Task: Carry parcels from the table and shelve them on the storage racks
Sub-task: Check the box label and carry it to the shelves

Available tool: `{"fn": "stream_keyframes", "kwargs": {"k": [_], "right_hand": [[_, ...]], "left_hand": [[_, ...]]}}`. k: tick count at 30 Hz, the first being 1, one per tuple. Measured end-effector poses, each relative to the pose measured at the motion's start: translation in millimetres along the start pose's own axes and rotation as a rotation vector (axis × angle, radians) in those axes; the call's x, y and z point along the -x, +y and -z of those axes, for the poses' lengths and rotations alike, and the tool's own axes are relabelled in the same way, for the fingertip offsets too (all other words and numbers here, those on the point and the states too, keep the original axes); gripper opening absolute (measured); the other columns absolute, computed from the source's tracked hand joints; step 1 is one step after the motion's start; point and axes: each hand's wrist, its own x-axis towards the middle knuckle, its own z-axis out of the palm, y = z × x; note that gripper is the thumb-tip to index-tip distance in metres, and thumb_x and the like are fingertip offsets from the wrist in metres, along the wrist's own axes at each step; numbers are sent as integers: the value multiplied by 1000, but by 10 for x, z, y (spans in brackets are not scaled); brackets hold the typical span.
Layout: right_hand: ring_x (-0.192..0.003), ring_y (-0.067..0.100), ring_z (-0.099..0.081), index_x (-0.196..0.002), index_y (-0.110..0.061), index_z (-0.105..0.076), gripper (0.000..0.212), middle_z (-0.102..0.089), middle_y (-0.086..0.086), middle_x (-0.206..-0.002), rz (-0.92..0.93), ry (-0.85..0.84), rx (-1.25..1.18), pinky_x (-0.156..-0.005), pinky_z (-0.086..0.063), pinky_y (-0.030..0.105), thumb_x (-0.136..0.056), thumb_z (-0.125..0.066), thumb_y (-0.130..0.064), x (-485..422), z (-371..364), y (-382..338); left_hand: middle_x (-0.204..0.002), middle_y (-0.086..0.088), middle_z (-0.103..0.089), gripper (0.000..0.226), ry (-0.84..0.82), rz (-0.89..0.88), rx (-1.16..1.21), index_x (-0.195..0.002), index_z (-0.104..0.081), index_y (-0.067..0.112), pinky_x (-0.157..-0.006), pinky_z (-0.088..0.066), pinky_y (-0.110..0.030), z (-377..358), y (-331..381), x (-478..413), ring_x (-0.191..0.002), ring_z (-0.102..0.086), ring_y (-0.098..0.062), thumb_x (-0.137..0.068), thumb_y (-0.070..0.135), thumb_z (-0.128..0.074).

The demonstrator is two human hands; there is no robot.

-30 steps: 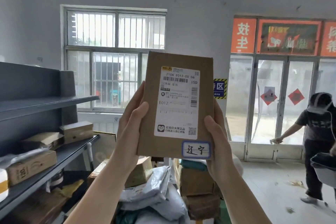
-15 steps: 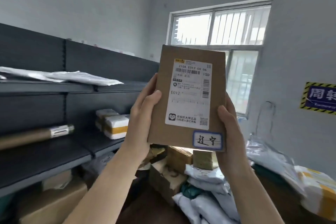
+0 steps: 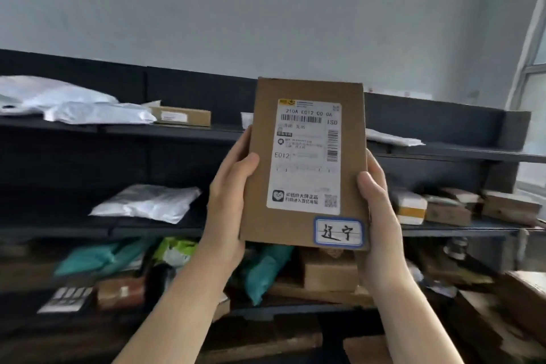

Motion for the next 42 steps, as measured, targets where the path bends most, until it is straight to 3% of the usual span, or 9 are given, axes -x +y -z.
{"fn": "stream_keyframes", "kwargs": {"k": [4,11,14,17,19,23,32,37,42], "right_hand": [[-116,17,-72,-147,-37,-46,53,-71,-5,-133,-10,-142,-130,-86,-61,29,-94,-49,-40,73,-1150,276],[-121,24,-69,-152,-27,-42,55,-66,3,-141,-27,-307,-318,-92,-60,39,-98,-48,-35,352,-3356,683],[-123,23,-68,-152,-29,-42,60,-64,2,-143,-46,-333,-400,-96,-59,42,-94,-54,-39,514,-4171,832],[-120,20,-69,-151,-34,-43,65,-66,-2,-142,-87,-378,-458,-91,-60,35,-88,-57,-45,674,-4863,980],[-121,19,-69,-150,-37,-45,61,-65,-5,-142,-100,-410,-473,-89,-60,31,-90,-57,-44,760,-5292,1082],[-127,18,-65,-148,-37,-48,59,-62,-9,-145,-102,-482,-517,-96,-58,38,-90,-59,-40,895,-6164,1329],[-119,8,-68,-135,-50,-54,51,-65,-23,-136,-187,-633,-593,-82,-59,20,-85,-60,-47,943,-8053,2142],[-116,9,-70,-134,-47,-56,43,-69,-19,-132,-246,-692,-645,-80,-59,19,-93,-54,-33,782,-9204,2569],[-115,8,-70,-129,-52,-61,42,-69,-18,-131,-280,-782,-709,-80,-59,19,-87,-60,-45,837,-10321,2817]], "left_hand": [[-118,1,-77,40,119,-79,-115,-132,-62,37,-72,-61,-27,961,742,263,-105,-74,-17,-93,30,-53],[-124,-1,-75,35,243,-188,-310,-125,-69,37,-76,-60,-28,2637,2115,751,-111,-71,-19,-100,28,-46],[-126,-1,-73,34,297,-205,-392,-127,-67,37,-77,-60,-30,3243,2654,945,-114,-70,-21,-99,33,-47],[-126,1,-73,35,361,-215,-441,-126,-66,41,-76,-60,-29,3782,3069,1172,-114,-70,-19,-94,38,-53],[-128,1,-72,40,423,-223,-455,-130,-64,40,-77,-60,-30,4123,3303,1321,-115,-70,-20,-90,41,-56],[-128,0,-73,46,571,-262,-481,-133,-62,39,-74,-61,-30,4838,3697,1600,-114,-71,-21,-87,42,-60],[-124,-1,-75,45,789,-340,-546,-131,-66,35,-74,-60,-26,6546,4312,1766,-110,-72,-18,-86,35,-63],[-125,-1,-74,45,951,-331,-581,-131,-64,37,-79,-60,-34,7470,4713,1655,-112,-71,-21,-86,35,-61],[-126,2,-74,43,1083,-374,-648,-132,-63,39,-84,-58,-36,8279,5225,1716,-114,-70,-19,-90,37,-55]]}}
